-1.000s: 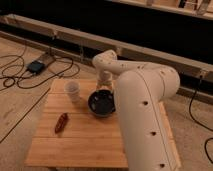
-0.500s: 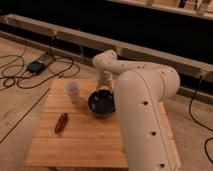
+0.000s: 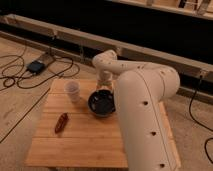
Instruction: Drag the ceramic bowl in a circle
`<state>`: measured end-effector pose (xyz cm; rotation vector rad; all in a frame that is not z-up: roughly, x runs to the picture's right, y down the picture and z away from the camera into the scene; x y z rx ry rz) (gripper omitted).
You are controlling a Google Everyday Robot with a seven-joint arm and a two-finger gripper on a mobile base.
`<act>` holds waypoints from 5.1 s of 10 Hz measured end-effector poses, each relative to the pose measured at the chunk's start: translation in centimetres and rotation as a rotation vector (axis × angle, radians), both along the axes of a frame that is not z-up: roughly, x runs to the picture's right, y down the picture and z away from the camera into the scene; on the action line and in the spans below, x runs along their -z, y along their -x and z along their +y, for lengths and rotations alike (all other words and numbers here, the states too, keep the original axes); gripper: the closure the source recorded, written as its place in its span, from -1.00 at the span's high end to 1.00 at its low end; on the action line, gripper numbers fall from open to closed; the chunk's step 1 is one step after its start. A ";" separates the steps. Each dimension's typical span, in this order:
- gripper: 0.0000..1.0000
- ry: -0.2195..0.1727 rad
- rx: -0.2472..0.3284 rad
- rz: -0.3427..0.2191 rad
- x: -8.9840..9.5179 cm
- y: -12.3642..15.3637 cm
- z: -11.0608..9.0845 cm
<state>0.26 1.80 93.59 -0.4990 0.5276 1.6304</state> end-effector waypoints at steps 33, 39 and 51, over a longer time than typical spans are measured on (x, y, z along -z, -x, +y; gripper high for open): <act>-0.66 0.010 0.236 -0.101 5.0 10.0 11.5; -0.66 0.054 0.121 -0.201 9.9 11.7 12.2; -0.66 0.019 -0.010 0.029 6.7 0.5 10.9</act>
